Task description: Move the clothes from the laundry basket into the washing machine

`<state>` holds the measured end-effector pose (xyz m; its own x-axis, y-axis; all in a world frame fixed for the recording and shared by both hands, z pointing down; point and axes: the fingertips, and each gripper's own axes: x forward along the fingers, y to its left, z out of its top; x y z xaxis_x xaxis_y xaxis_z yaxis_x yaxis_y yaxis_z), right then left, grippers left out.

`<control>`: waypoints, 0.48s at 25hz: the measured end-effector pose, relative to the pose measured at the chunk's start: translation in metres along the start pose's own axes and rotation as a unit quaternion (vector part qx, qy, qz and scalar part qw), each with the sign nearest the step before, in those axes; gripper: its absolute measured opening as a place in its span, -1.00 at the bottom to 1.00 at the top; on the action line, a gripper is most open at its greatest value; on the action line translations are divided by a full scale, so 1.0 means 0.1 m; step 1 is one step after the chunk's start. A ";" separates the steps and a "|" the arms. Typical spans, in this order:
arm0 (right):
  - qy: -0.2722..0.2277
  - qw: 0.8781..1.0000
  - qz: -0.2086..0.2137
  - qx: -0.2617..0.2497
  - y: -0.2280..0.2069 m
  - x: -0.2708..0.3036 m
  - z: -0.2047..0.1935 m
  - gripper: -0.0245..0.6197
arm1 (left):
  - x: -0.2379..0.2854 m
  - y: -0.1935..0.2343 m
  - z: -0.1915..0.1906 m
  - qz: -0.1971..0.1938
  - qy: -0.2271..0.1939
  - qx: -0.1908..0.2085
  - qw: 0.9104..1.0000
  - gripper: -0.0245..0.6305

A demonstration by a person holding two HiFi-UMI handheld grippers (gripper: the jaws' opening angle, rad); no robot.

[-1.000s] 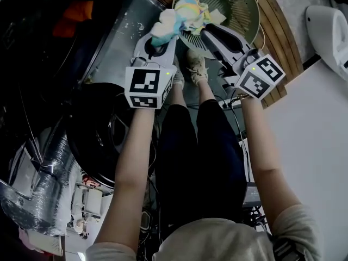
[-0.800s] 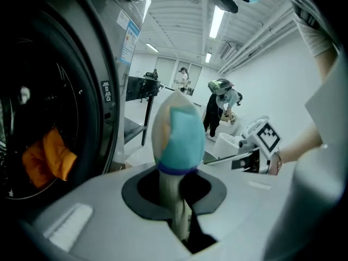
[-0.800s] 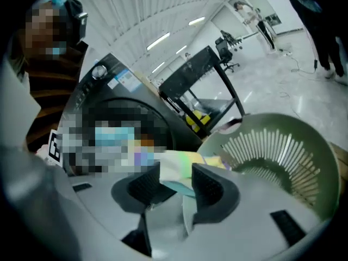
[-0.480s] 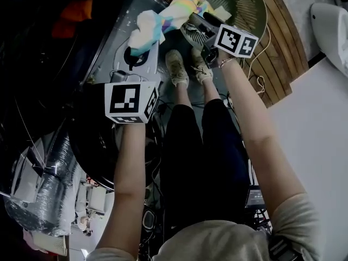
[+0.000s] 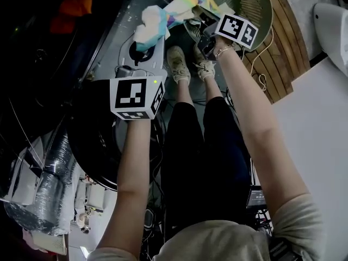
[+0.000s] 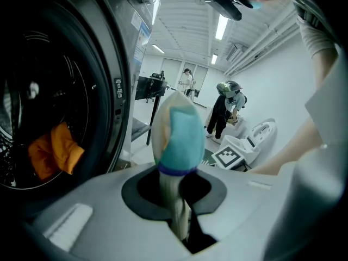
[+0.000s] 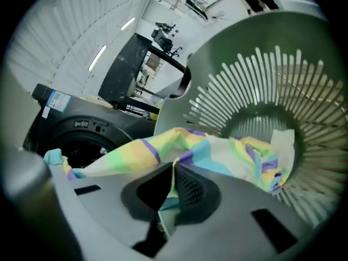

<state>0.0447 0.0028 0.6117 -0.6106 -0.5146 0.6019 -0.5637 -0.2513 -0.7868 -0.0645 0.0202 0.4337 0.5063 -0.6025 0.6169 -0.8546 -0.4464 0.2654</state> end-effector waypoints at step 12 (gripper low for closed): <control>-0.080 0.973 0.104 -0.192 1.24 -1.46 0.23 -0.89 | 0.20 -0.56 0.06 -0.087 -0.036 -0.039 0.995 -0.78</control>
<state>0.0764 0.0279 0.4229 -0.6573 -0.6499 0.3815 -0.6213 0.1809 -0.7624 -0.0056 0.0291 0.4266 0.6516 -0.5680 0.5028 -0.7585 -0.4967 0.4218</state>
